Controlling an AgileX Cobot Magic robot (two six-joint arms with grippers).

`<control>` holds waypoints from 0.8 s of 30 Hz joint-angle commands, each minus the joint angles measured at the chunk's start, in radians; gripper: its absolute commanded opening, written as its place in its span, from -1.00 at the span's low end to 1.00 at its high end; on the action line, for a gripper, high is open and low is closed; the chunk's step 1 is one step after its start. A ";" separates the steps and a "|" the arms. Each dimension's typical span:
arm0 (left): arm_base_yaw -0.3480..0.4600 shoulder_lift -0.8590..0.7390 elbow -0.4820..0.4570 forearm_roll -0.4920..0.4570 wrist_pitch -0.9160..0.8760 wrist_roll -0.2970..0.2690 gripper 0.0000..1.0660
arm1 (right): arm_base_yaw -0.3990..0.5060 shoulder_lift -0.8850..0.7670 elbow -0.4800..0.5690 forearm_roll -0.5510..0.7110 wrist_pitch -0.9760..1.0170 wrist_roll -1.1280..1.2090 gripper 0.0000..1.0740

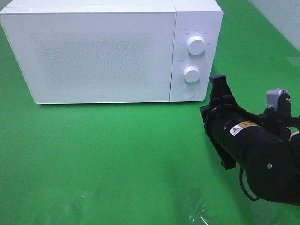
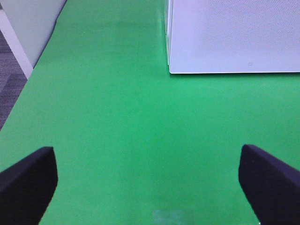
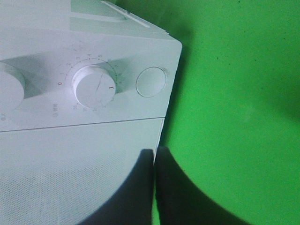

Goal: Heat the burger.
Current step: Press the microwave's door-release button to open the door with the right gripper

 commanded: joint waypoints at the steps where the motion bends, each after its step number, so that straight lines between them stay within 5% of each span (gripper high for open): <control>1: -0.007 -0.020 0.005 -0.009 -0.014 0.000 0.83 | -0.013 -0.002 0.000 -0.017 0.016 0.029 -1.00; 24: -0.007 -0.020 0.005 -0.009 -0.014 0.000 0.83 | -0.182 0.130 -0.141 -0.254 0.099 0.167 -1.00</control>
